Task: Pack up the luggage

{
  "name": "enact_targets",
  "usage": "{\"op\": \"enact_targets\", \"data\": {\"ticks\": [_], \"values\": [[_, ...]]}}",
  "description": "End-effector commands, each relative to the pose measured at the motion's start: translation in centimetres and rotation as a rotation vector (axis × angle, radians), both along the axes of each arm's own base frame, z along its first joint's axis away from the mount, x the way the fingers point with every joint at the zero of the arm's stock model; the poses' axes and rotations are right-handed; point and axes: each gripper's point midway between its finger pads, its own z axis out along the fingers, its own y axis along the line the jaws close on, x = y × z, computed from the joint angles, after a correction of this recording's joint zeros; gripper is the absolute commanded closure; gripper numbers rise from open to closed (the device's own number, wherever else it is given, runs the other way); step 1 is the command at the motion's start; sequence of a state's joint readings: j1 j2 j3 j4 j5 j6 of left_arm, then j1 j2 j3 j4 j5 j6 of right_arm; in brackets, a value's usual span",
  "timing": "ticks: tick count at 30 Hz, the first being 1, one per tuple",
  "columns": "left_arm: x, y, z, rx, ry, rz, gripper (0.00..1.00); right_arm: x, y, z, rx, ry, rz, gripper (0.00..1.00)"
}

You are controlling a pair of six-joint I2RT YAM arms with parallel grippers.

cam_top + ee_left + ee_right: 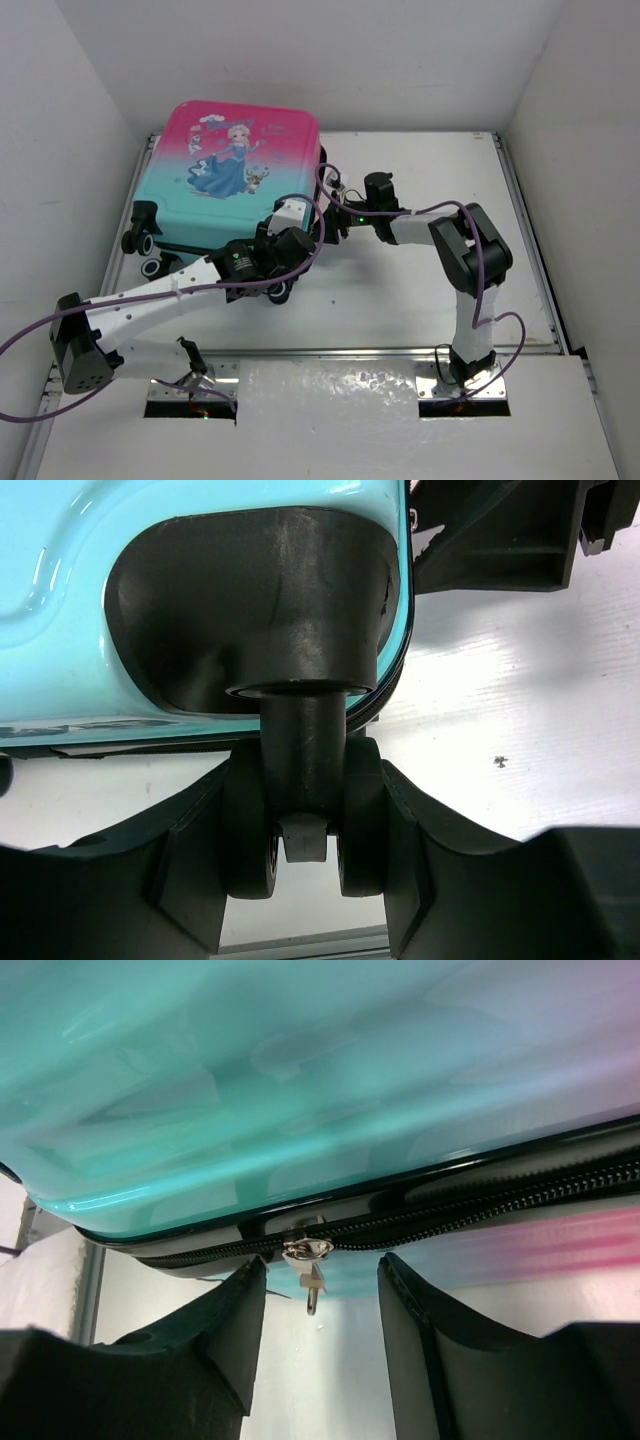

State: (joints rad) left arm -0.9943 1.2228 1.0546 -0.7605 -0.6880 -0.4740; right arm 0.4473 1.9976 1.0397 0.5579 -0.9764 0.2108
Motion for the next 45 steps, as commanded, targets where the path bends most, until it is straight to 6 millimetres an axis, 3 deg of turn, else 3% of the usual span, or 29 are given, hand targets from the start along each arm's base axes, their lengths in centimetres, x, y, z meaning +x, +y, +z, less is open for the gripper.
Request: {"op": "enact_targets", "data": {"ticks": [1, 5, 6, 9, 12, 16, 20, 23, 26, 32, 33, 35, 36, 39, 40, 43, 45], "values": [[2.8, -0.8, 4.5, -0.136, -0.175, 0.067, 1.00, -0.7, 2.6, 2.5, 0.081, -0.077, 0.065, 0.55], [2.8, -0.8, 4.6, -0.141, -0.175, 0.067, 1.00, -1.4, 3.4, 2.5, 0.088, -0.077, 0.077, 0.65], [2.8, -0.9, 4.6, -0.142, -0.174, 0.065, 1.00, -1.3, 3.5, 2.4, 0.090, -0.077, 0.075, 0.75], [2.8, -0.9, 4.6, -0.146, -0.172, 0.063, 1.00, -0.9, 3.5, 2.7, 0.112, -0.069, 0.035, 0.84], [2.7, -1.0, 4.5, -0.144, -0.169, 0.057, 1.00, -0.5, 3.4, 3.3, 0.148, -0.072, -0.029, 1.00], [2.7, -1.1, 4.4, -0.146, -0.168, 0.052, 1.00, 0.7, 2.7, 3.1, 0.160, -0.086, -0.144, 1.00], [2.6, -1.1, 4.3, -0.146, -0.162, 0.044, 1.00, 5.1, 0.8, -0.1, 0.007, -0.073, -0.371, 1.00], [2.5, -1.1, 4.2, -0.143, -0.162, 0.035, 1.00, 8.3, -1.5, -0.9, -0.019, -0.038, -0.480, 1.00], [2.5, -1.4, 4.1, -0.151, -0.158, 0.021, 1.00, 11.1, -4.0, -1.0, -0.041, -0.033, -0.597, 1.00], [2.5, -2.6, 3.5, -0.173, -0.152, -0.034, 1.00, 16.8, -5.4, 0.1, -0.052, -0.013, -0.665, 1.00], [2.5, -2.8, 3.5, -0.183, -0.151, -0.041, 1.00, 19.5, -5.2, 0.8, -0.043, -0.029, -0.695, 1.00], [2.3, -3.3, 3.3, -0.199, -0.137, -0.066, 1.00, 21.7, -6.2, -1.4, -0.125, 0.052, -0.731, 1.00], [2.1, -3.7, 3.2, -0.207, -0.128, -0.088, 1.00, 24.4, -7.0, -2.7, -0.176, 0.090, -0.793, 1.00], [1.8, -3.8, 3.0, -0.203, -0.119, -0.111, 1.00, 28.1, -8.7, -3.9, -0.217, 0.138, -0.889, 1.00], [1.6, -3.9, 3.1, -0.203, -0.116, -0.122, 1.00, 29.3, -10.3, -3.8, -0.217, 0.134, -0.958, 1.00], [1.3, -3.7, 2.6, -0.191, -0.105, -0.142, 1.00, 30.7, -11.1, -2.6, -0.157, 0.155, -0.992, 1.00], [1.1, -3.8, 2.4, -0.184, -0.096, -0.156, 1.00, 31.5, -10.7, -0.7, -0.116, 0.131, -0.983, 1.00]]}}
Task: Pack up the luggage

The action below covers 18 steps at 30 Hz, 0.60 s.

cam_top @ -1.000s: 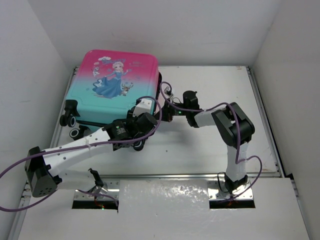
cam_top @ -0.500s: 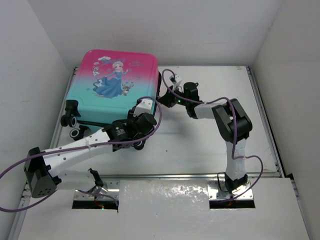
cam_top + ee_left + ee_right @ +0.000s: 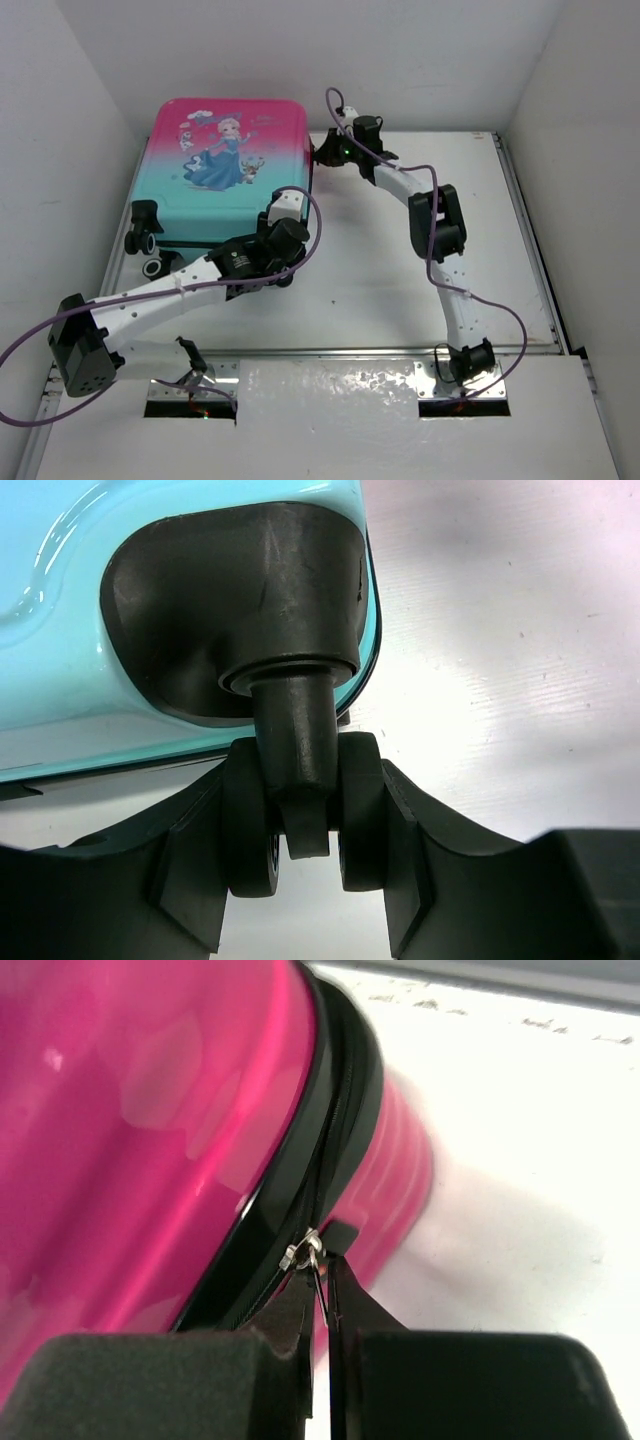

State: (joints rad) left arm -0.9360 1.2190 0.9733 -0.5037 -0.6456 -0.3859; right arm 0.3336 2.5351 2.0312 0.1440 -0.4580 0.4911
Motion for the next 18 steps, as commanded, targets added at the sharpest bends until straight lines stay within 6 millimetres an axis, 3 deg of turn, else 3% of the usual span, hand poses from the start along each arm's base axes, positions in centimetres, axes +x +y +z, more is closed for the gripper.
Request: {"op": "enact_targets", "data": {"ticks": [1, 2, 3, 4, 5, 7, 12, 13, 15, 17, 18], "values": [[-1.9, -2.6, 2.3, -0.091, -0.007, -0.158, 1.00, 5.6, -8.1, -0.7, -0.061, 0.007, -0.303, 1.00], [-1.9, -3.0, 2.3, -0.096, -0.005, -0.180, 1.00, 6.4, -7.4, 0.9, -0.036, -0.033, -0.288, 1.00], [-2.1, -3.5, 2.4, -0.106, 0.001, -0.208, 1.00, 6.8, -6.8, 1.1, -0.021, -0.048, -0.272, 1.00], [-2.7, -4.5, 2.3, -0.131, 0.024, -0.267, 1.00, 7.0, -6.2, -1.3, -0.031, -0.025, -0.268, 1.00], [-3.1, -5.2, 2.5, -0.135, 0.027, -0.318, 1.00, 8.1, -6.2, 0.0, -0.021, -0.052, -0.291, 1.00], [-4.7, -7.0, 2.7, -0.171, 0.065, -0.440, 1.00, 8.1, -7.5, -2.9, -0.062, 0.001, -0.378, 1.00], [-8.7, -8.6, 2.5, -0.174, 0.143, -0.669, 1.00, 7.1, -6.2, -2.7, -0.090, -0.037, -0.338, 1.00], [-9.5, -8.7, 2.1, -0.164, 0.161, -0.701, 1.00, 6.1, -6.6, -4.2, -0.137, -0.008, -0.332, 1.00], [-10.6, -8.5, 1.4, -0.140, 0.191, -0.740, 1.00, 5.4, -9.4, -1.4, -0.174, -0.044, -0.437, 1.00], [-11.8, -8.5, 0.7, -0.122, 0.211, -0.775, 1.00, 2.7, -12.1, -0.4, -0.052, -0.062, -0.538, 1.00], [-12.8, -8.9, 0.7, -0.142, 0.233, -0.826, 1.00, 2.6, -14.2, -0.3, -0.025, -0.046, -0.575, 1.00]]}}
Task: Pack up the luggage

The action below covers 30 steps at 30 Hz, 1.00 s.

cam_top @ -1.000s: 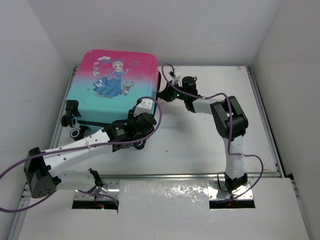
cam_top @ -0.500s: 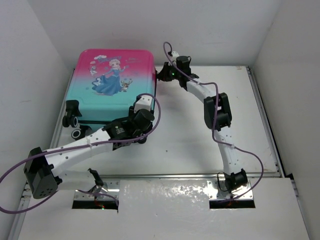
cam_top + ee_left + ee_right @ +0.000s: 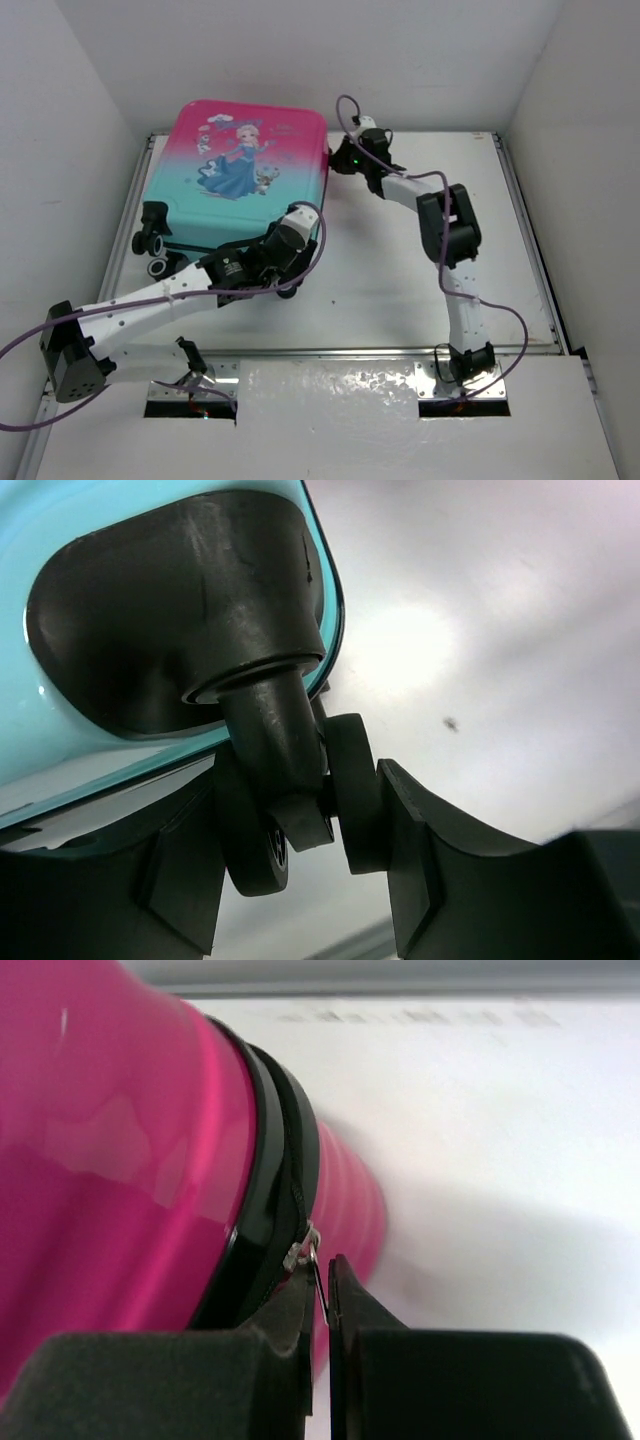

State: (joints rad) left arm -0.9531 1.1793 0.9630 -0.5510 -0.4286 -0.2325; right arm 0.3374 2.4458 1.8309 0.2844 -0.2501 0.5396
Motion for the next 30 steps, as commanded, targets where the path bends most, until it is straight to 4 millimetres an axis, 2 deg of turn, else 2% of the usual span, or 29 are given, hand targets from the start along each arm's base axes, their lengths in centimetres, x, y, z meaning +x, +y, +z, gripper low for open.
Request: {"op": "enact_targets", "data": {"ticks": [1, 2, 3, 4, 5, 6, 7, 8, 9, 10, 11, 12, 13, 14, 15, 16, 17, 18, 20, 21, 22, 23, 24, 25, 26, 27, 28, 30], "values": [[-11.1, -7.8, 1.6, -0.198, 0.181, -0.611, 1.00, 1.7, -12.1, 0.2, 0.009, -0.007, -0.381, 1.00], [-12.2, -8.3, 1.6, -0.207, 0.188, -0.654, 1.00, 1.2, -13.1, -0.1, -0.012, 0.015, -0.398, 1.00], [-13.0, -8.7, 1.6, -0.207, 0.195, -0.691, 1.00, 1.2, -15.2, 2.1, -0.030, -0.021, -0.471, 1.00], [-14.3, -9.2, 1.5, -0.196, 0.197, -0.741, 1.00, -0.5, -16.6, 0.3, -0.065, 0.019, -0.506, 1.00], [-14.9, -9.4, 1.4, -0.190, 0.203, -0.764, 1.00, -1.2, -17.8, 0.9, -0.056, 0.005, -0.543, 1.00], [-15.5, -9.7, 1.2, -0.180, 0.213, -0.792, 1.00, -1.9, -19.8, 3.9, -0.035, -0.039, -0.604, 1.00], [-15.7, -9.5, 0.9, -0.159, 0.213, -0.802, 1.00, -4.7, -21.3, 1.3, -0.060, 0.024, -0.648, 1.00], [-15.3, -9.2, 0.8, -0.141, 0.200, -0.787, 1.00, -5.7, -22.6, 2.0, -0.064, 0.000, -0.688, 1.00], [-14.2, -8.8, 1.0, -0.121, 0.160, -0.735, 1.00, -7.1, -23.6, 5.0, -0.055, -0.051, -0.728, 1.00], [-13.4, -8.1, 0.9, -0.093, 0.138, -0.688, 1.00, -10.1, -25.2, 2.4, -0.108, -0.003, -0.789, 1.00], [-12.3, -7.5, 1.4, -0.082, 0.103, -0.620, 1.00, -11.3, -26.0, 2.9, -0.103, -0.023, -0.817, 1.00], [-10.0, -6.4, 2.1, -0.045, 0.024, -0.498, 1.00, -12.5, -26.6, 3.1, -0.103, -0.032, -0.837, 1.00], [-9.0, -5.3, 2.2, -0.027, 0.004, -0.422, 0.98, -15.3, -27.6, 2.9, -0.110, -0.028, -0.874, 1.00], [-7.9, -4.4, 2.7, -0.014, -0.028, -0.343, 0.87, -16.6, -28.0, 3.0, -0.102, -0.041, -0.890, 1.00], [-5.1, -2.3, 4.1, 0.020, -0.124, -0.169, 0.69, -17.6, -28.2, 3.1, -0.099, -0.047, -0.895, 1.00], [-4.3, -0.9, 4.4, 0.023, -0.133, -0.068, 0.62, -19.7, -28.4, 2.9, -0.101, -0.043, -0.897, 1.00], [-3.1, 0.3, 4.8, 0.028, -0.154, 0.017, 0.51, -20.7, -28.4, 2.7, -0.102, -0.038, -0.891, 1.00], [-0.9, 2.5, 6.1, 0.023, -0.200, 0.162, 0.29, -21.6, -28.2, 2.5, -0.093, -0.033, -0.884, 1.00], [0.7, 4.8, 6.5, -0.011, -0.188, 0.328, 0.20, -24.1, -27.2, 1.8, -0.087, -0.028, -0.852, 1.00], [1.3, 5.1, 7.1, -0.038, -0.191, 0.368, 0.12, -24.9, -26.9, 1.6, -0.107, -0.020, -0.848, 1.00], [1.8, 5.3, 7.4, -0.075, -0.190, 0.412, 0.10, -26.0, -26.6, 0.9, -0.149, -0.012, -0.839, 1.00], [2.1, 5.1, 7.7, -0.089, -0.190, 0.427, 0.07, -27.1, -25.1, 0.9, -0.172, -0.008, -0.803, 1.00], [2.1, 4.4, 8.4, -0.127, -0.179, 0.421, 0.01, -27.7, -24.8, 0.9, -0.179, -0.017, -0.808, 1.00], [2.2, 4.2, 8.6, -0.150, -0.171, 0.441, 0.00, -28.9, -24.2, -0.1, -0.187, -0.006, -0.790, 1.00], [2.2, 4.6, 9.0, -0.168, -0.170, 0.503, 0.00, -29.9, -22.6, -0.1, -0.180, -0.019, -0.754, 1.00], [2.2, 5.3, 9.3, -0.137, -0.182, 0.520, 0.00, -30.6, -22.0, -0.4, -0.196, -0.020, -0.735, 1.00], [2.3, 5.5, 9.6, -0.185, -0.181, 0.585, 0.00, -31.6, -19.8, -0.7, -0.192, -0.022, -0.671, 1.00], [1.9, 7.2, 10.8, -0.240, -0.200, 0.710, 0.00, -32.6, -18.2, -1.0, -0.198, -0.037, -0.636, 1.00]]}}
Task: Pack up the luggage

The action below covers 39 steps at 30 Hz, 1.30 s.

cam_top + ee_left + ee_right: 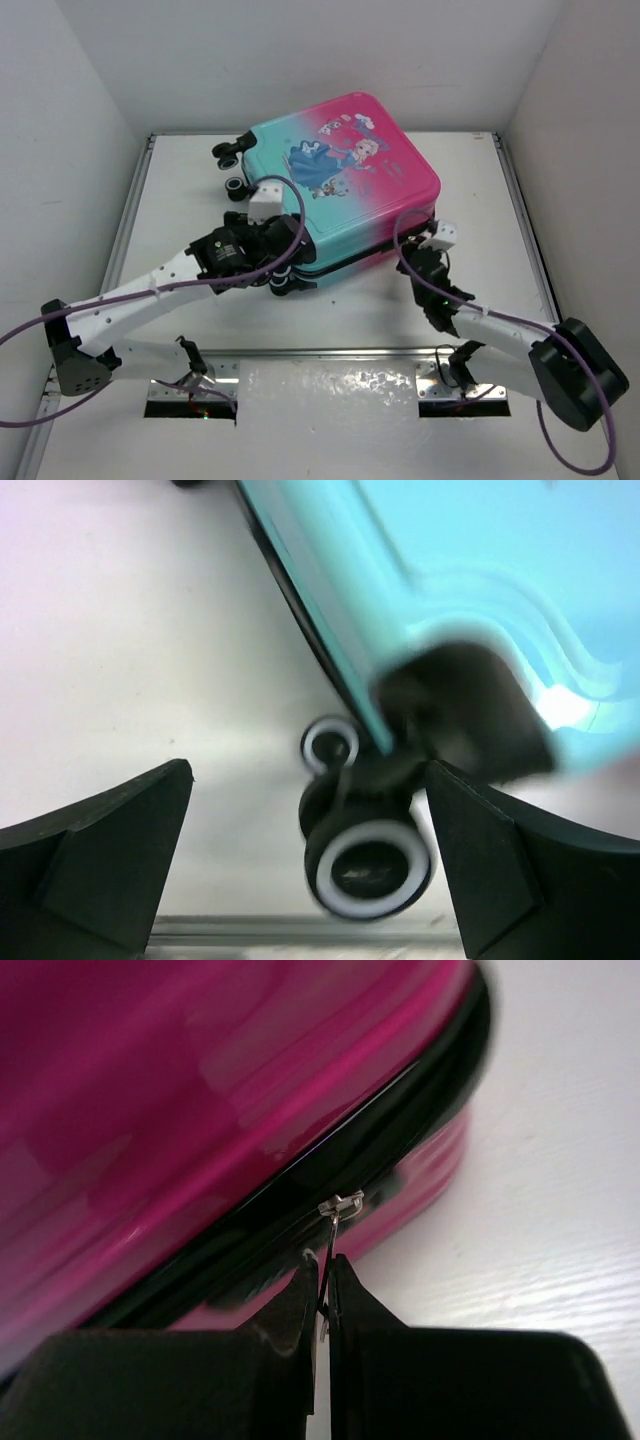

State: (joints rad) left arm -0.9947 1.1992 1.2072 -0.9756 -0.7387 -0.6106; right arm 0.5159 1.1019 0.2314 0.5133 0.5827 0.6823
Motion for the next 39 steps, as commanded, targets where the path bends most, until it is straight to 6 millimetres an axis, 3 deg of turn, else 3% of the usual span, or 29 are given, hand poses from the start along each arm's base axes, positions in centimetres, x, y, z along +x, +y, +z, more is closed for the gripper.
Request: {"op": "enact_targets", "data": {"ticks": [1, 3, 4, 7, 8, 9, 10, 13, 14, 16, 17, 22, 24, 28, 30, 36, 39], "values": [[2.2, 2.6, 5.9, -0.225, -0.221, 0.346, 0.00, -2.6, 2.3, -1.8, -0.048, 0.037, 0.042, 1.00], [1.4, 4.2, 6.8, -0.251, -0.233, 0.414, 0.00, -3.8, 5.5, -2.5, -0.076, 0.050, 0.144, 1.00], [1.3, 4.2, 7.2, -0.323, -0.243, 0.453, 0.00, -4.2, 7.9, -1.7, -0.087, 0.029, 0.207, 1.00], [0.5, 3.1, 8.0, -0.563, -0.216, 0.462, 0.00, -3.9, 9.9, -2.1, -0.121, 0.044, 0.220, 1.00], [-0.6, 2.5, 6.5, -0.646, -0.155, 0.437, 0.00, -3.8, 10.3, -2.1, -0.113, 0.039, 0.229, 1.00], [-0.3, 0.8, 7.0, -0.807, -0.156, 0.440, 0.00, -3.6, 10.5, -2.2, -0.119, 0.038, 0.232, 1.00], [-1.4, 0.1, 5.0, -0.874, -0.084, 0.417, 0.00, -3.6, 10.2, -2.4, -0.129, 0.045, 0.219, 1.00], [-1.7, -1.9, 3.9, -1.032, -0.004, 0.460, 0.00, -3.3, 8.1, -2.2, -0.165, 0.033, 0.149, 1.00], [-1.9, -1.7, 2.4, -1.035, 0.049, 0.565, 0.00, -3.1, 5.8, -2.5, -0.166, 0.049, 0.107, 1.00], [-1.9, -2.3, 1.8, -1.031, 0.071, 0.573, 0.00, -2.6, 4.7, -2.2, -0.148, 0.044, 0.080, 1.00], [-1.6, -3.1, 2.1, -1.068, 0.075, 0.565, 0.00, -2.1, 2.9, -2.5, -0.159, 0.055, 0.045, 1.00], [-0.7, -5.5, 1.2, -1.119, 0.122, 0.594, 0.00, -0.6, -0.3, -2.2, -0.199, 0.082, 0.010, 1.00], [-0.5, -5.4, 0.6, -1.114, 0.129, 0.650, 0.00, 0.0, -0.6, -2.0, -0.200, 0.083, 0.024, 1.00], [-0.6, -3.2, -0.6, -1.135, 0.094, 0.804, 0.00, 0.3, -0.5, -1.9, -0.172, 0.081, 0.057, 1.00], [-0.4, -2.0, -1.0, -1.127, 0.052, 0.846, 0.00, 0.3, 0.4, -1.9, -0.146, 0.073, 0.097, 1.00], [0.1, -1.0, -2.5, -1.140, 0.007, 0.963, 0.01, 0.3, 1.7, -1.5, -0.109, 0.065, 0.161, 1.00], [0.3, -0.6, -2.8, -1.148, -0.022, 1.012, 0.10, 0.3, 2.1, -1.2, -0.107, 0.060, 0.183, 1.00]]}}
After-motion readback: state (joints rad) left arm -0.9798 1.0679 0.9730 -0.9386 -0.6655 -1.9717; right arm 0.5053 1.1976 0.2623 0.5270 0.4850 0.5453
